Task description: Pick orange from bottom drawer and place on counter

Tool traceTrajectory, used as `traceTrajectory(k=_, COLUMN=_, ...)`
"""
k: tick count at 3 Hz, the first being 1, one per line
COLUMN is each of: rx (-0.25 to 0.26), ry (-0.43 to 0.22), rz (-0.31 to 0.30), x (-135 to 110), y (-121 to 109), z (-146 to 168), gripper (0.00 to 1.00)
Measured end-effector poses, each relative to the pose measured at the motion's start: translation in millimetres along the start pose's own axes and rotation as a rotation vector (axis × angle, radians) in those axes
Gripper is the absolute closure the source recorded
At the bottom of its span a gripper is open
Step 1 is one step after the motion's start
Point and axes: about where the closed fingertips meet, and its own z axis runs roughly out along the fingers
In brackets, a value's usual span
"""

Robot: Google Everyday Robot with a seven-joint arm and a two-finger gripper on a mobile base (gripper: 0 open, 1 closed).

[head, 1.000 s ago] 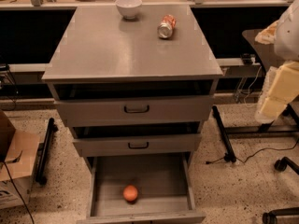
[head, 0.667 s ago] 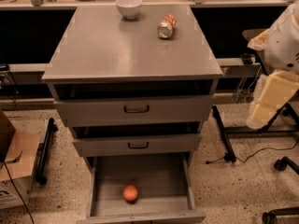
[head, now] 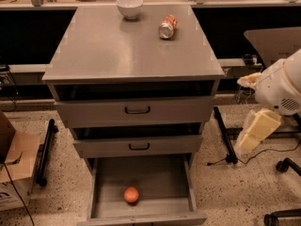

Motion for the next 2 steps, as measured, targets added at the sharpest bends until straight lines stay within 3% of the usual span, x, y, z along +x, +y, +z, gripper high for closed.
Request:
traceTrajectory(k=1, rx=-0.110, ry=-0.166, rz=0.038, x=28, y=6, z=49, gripper=0.00)
traceTrajectory(k=2, rx=-0.153, ry=-0.210, rz=0.047, x=33, y=7, z=68, gripper=0.00)
